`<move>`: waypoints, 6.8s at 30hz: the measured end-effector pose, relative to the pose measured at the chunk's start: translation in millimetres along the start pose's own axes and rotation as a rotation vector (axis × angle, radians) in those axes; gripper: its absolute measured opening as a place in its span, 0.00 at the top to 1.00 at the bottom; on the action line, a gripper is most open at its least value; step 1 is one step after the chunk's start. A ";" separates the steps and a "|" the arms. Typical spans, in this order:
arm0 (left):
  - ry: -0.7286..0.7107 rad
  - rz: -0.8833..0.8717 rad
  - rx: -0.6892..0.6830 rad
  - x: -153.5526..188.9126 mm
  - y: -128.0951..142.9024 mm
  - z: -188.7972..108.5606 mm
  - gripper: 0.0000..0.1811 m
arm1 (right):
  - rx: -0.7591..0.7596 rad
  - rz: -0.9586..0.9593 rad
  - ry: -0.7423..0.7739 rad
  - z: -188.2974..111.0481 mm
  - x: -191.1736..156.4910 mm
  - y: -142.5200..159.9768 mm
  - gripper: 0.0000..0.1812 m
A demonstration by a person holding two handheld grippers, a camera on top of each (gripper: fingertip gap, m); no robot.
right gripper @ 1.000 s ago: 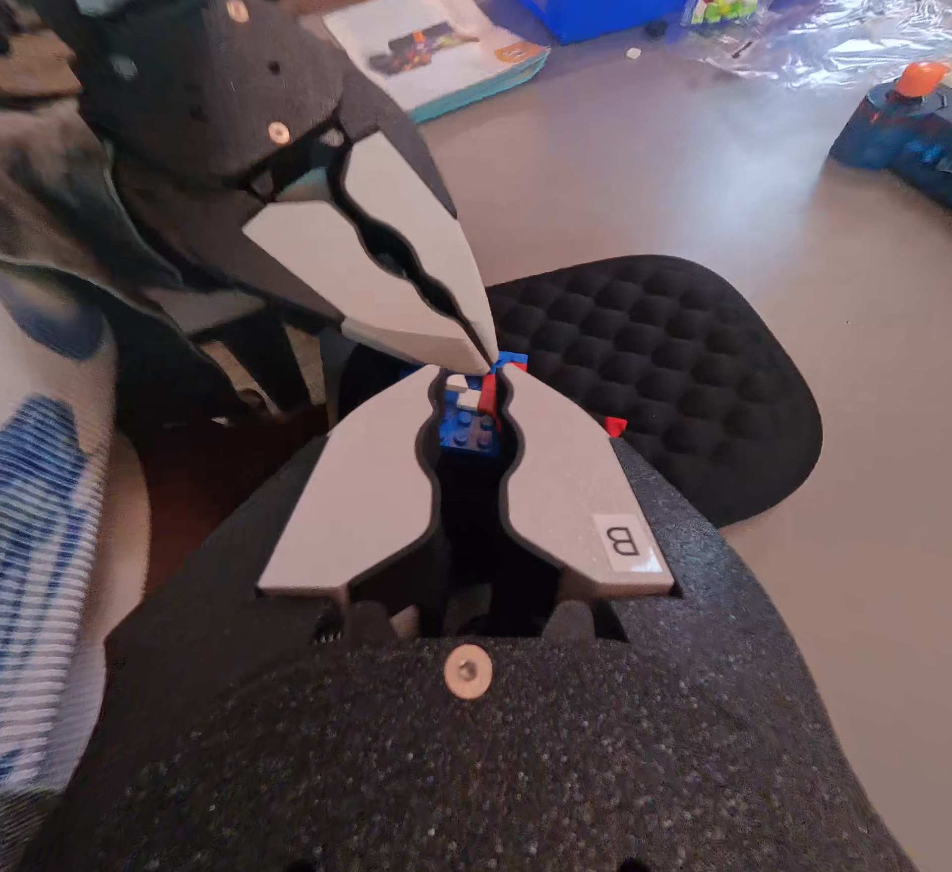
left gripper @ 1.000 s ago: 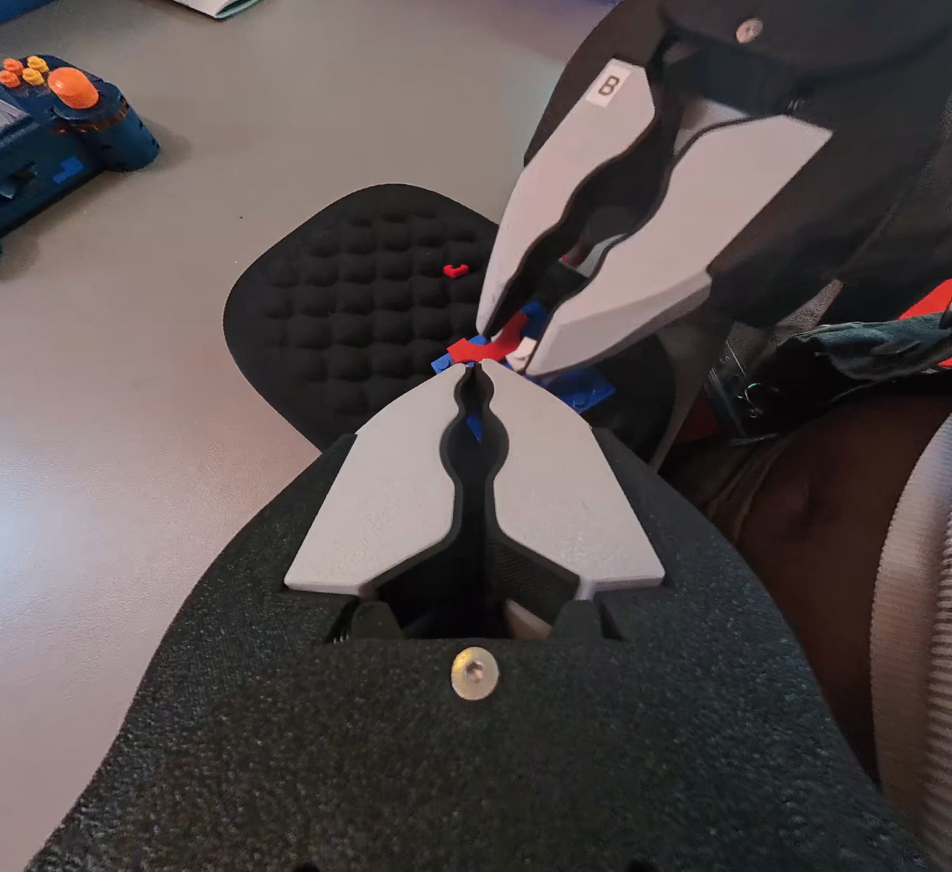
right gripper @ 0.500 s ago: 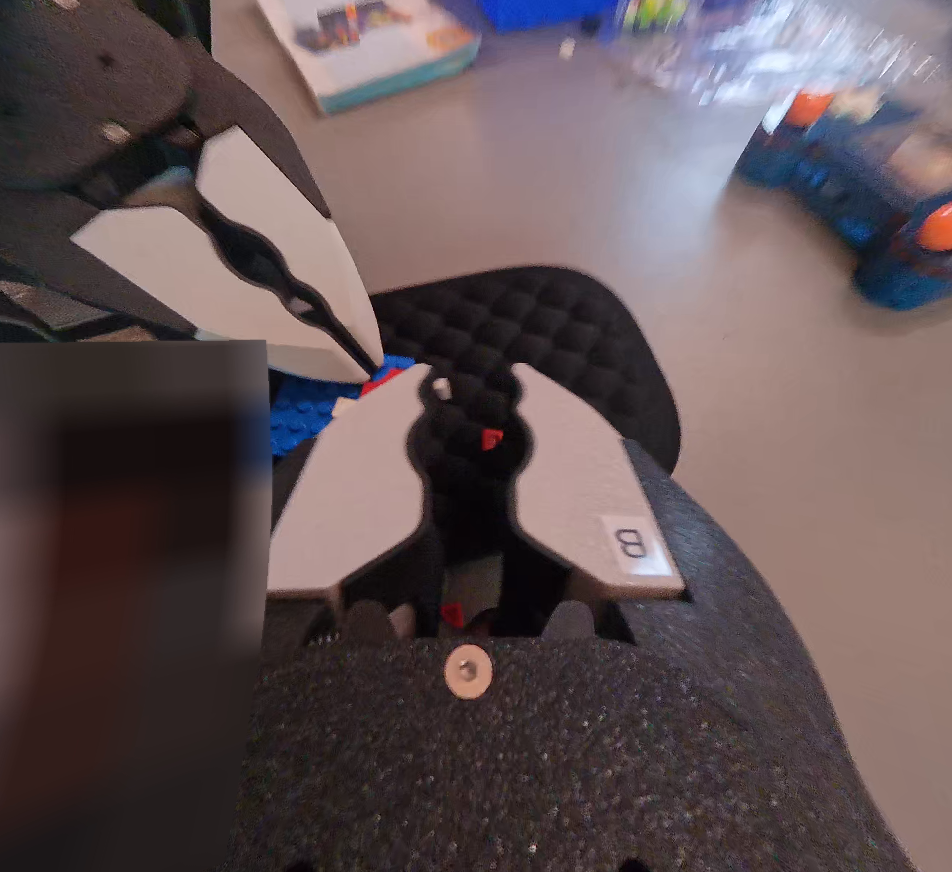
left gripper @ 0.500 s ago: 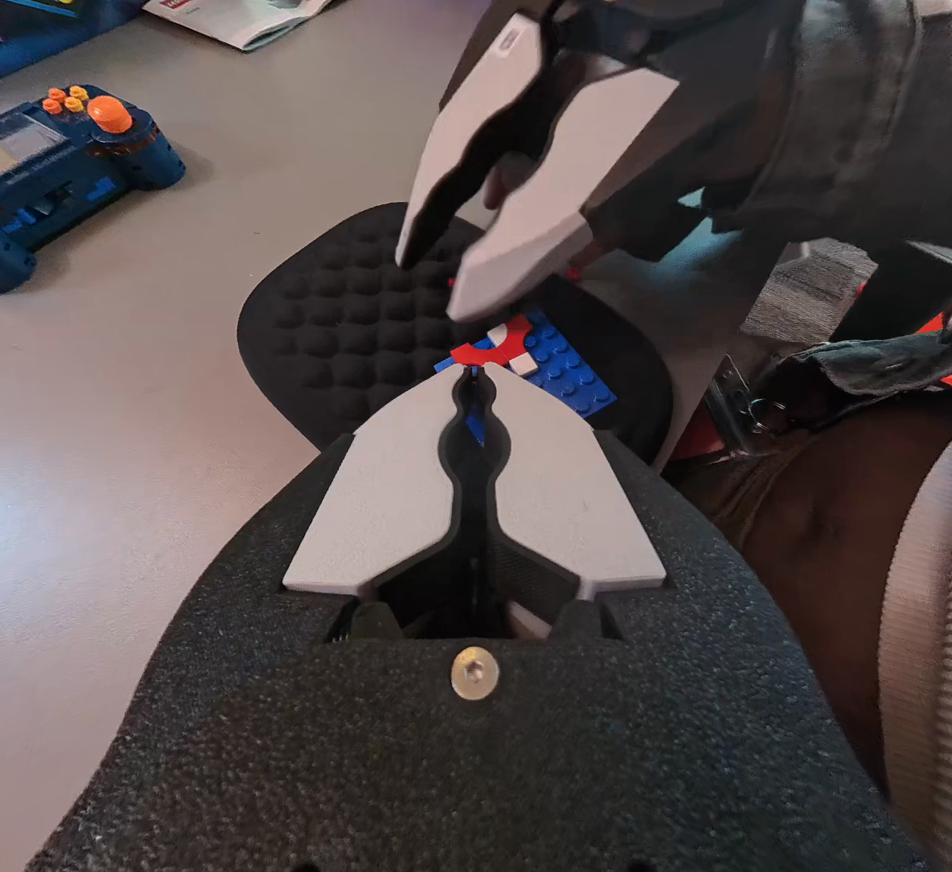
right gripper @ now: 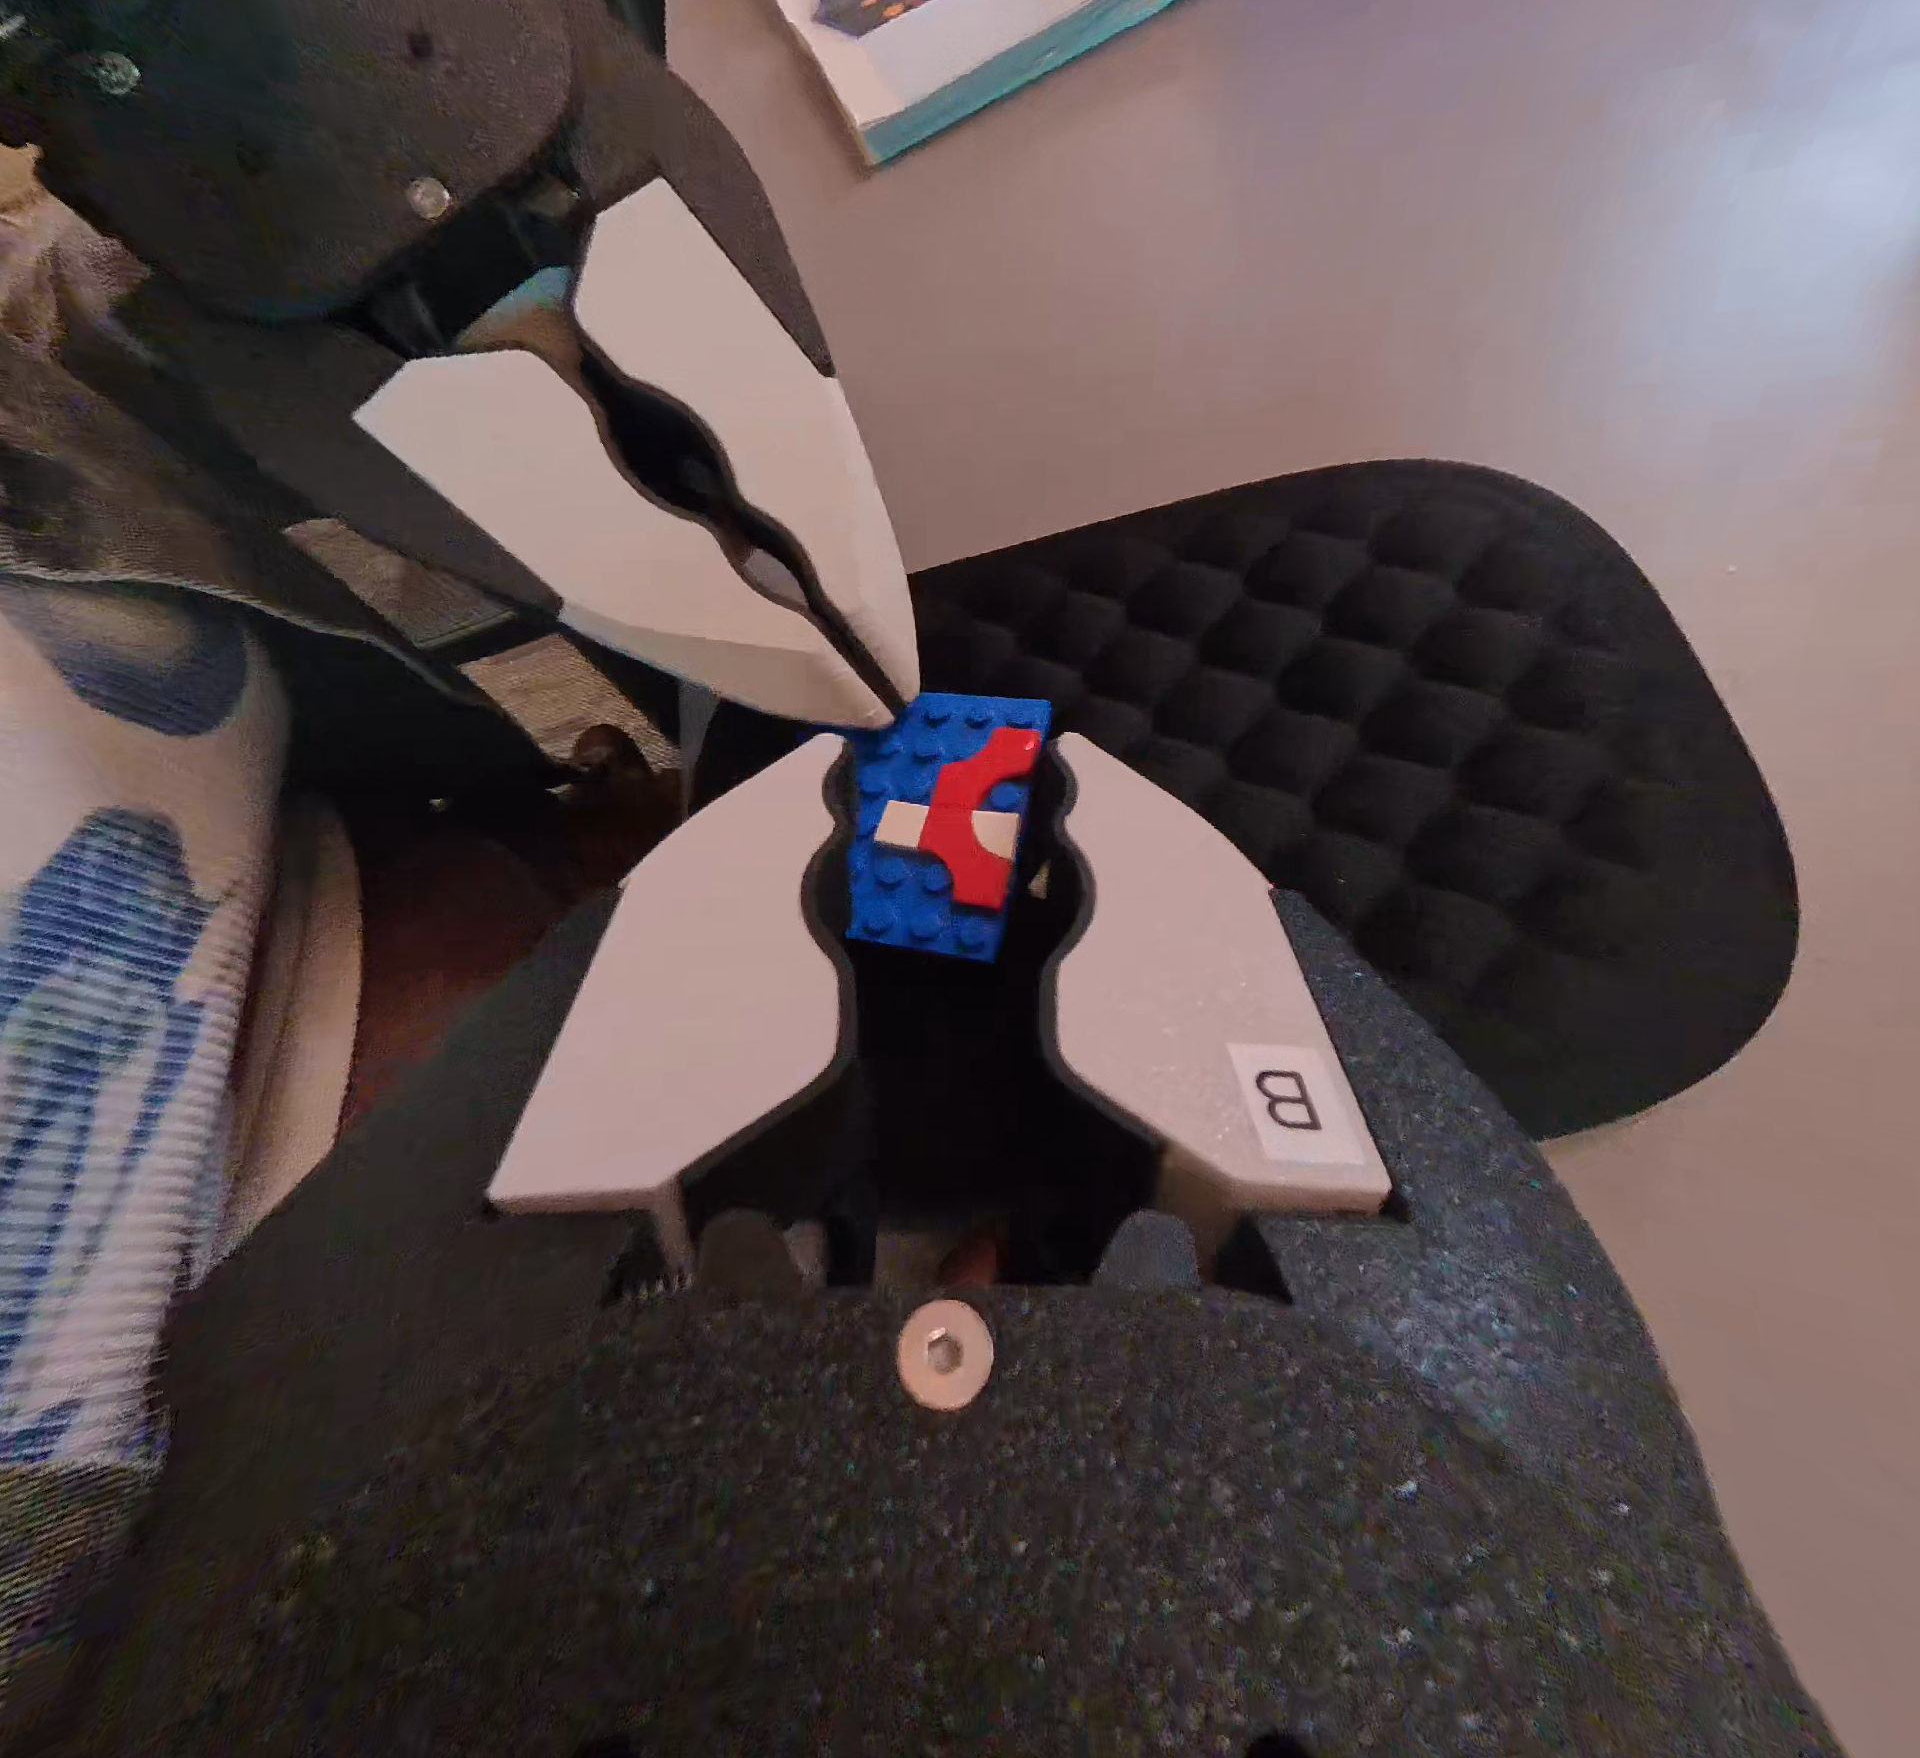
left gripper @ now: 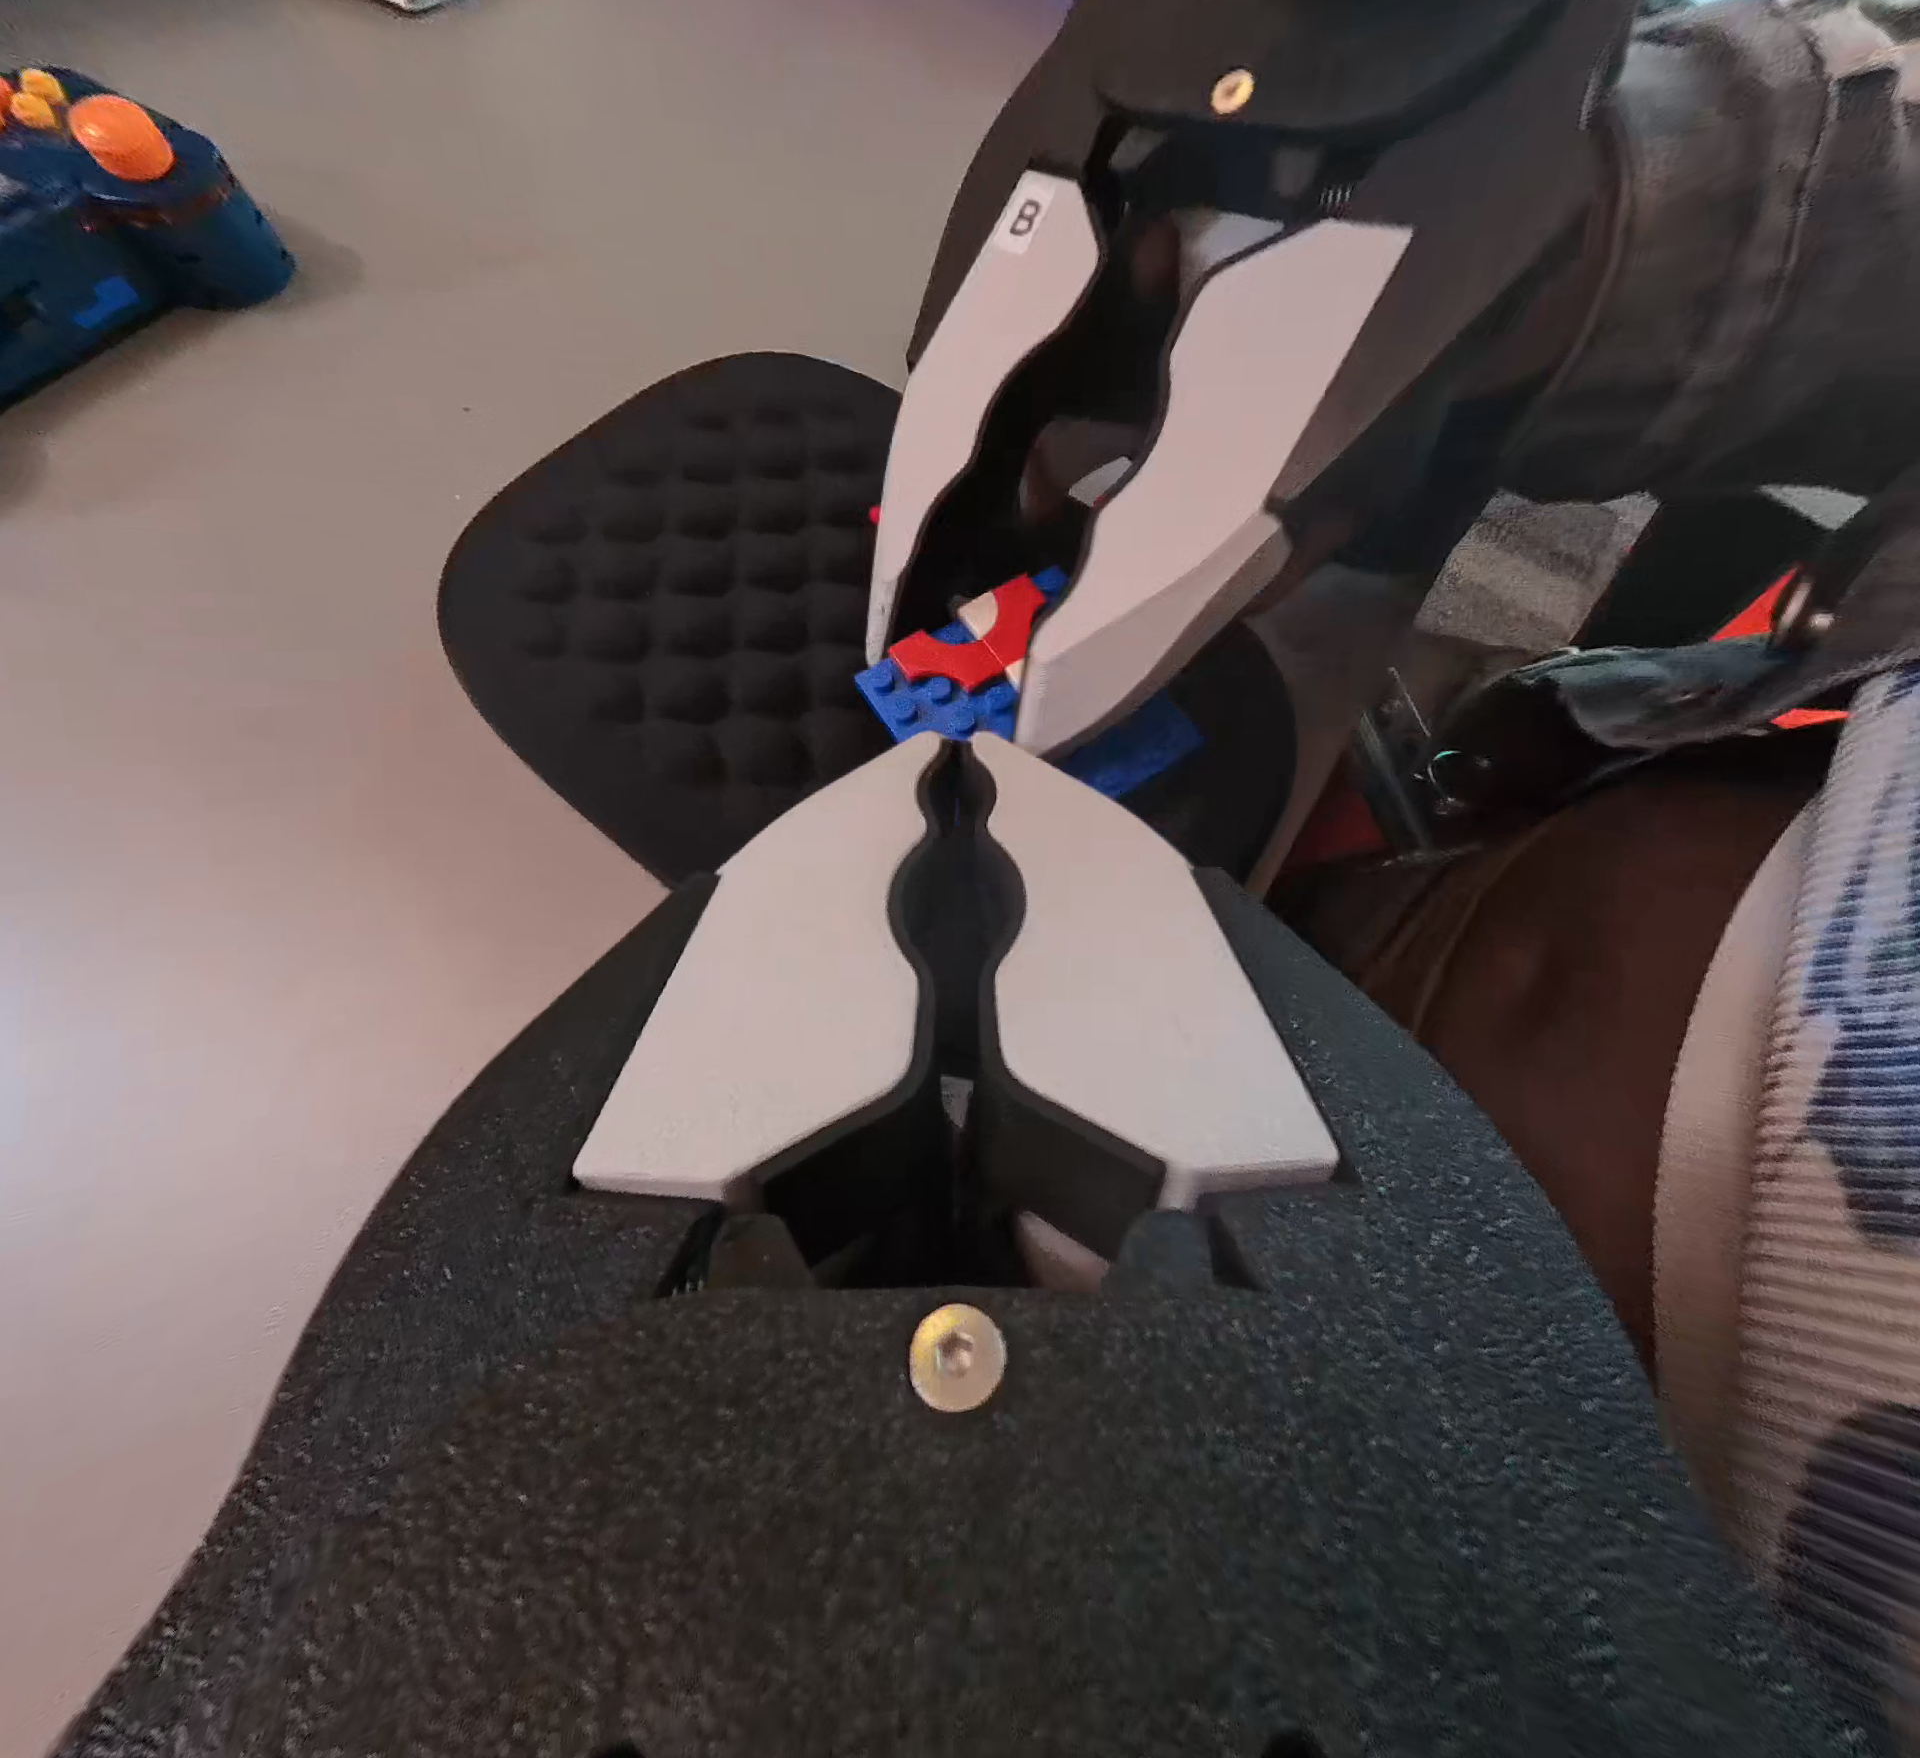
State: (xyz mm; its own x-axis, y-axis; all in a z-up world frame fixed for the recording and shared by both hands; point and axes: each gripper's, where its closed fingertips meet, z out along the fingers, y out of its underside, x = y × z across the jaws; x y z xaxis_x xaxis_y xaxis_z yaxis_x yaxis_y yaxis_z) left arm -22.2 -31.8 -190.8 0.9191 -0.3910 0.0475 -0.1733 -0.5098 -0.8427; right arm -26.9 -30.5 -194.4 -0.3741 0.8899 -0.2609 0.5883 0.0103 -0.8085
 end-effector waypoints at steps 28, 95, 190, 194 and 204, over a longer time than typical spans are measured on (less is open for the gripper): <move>-0.092 0.014 -0.095 -5.8 4.5 10.7 1.00 | 0.010 -0.667 0.456 -2.2 10.4 -4.4 1.00; -0.061 0.060 -0.010 -11.1 -15.6 1.4 0.84 | -0.113 -0.331 -0.042 -23.4 14.7 13.4 0.73; 0.085 0.100 -0.001 -6.2 2.9 5.4 0.94 | 0.080 -0.281 -0.049 -0.9 17.6 -13.1 0.98; 0.085 0.098 0.001 -6.1 2.5 5.4 0.94 | 0.049 -0.291 -0.042 -10.8 28.5 -10.2 0.98; 0.060 0.116 0.008 -5.6 1.7 5.1 0.94 | -0.024 -0.214 0.014 -24.2 51.1 -9.2 0.79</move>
State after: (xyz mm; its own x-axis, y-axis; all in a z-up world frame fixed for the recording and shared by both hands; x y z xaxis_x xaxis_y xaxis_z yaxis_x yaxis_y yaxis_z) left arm -25.8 -26.6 -195.2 0.8705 -0.4918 -0.0185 -0.2739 -0.4529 -0.8485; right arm -34.1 25.9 -187.5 -0.4821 0.8727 -0.0772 0.5135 0.2101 -0.8320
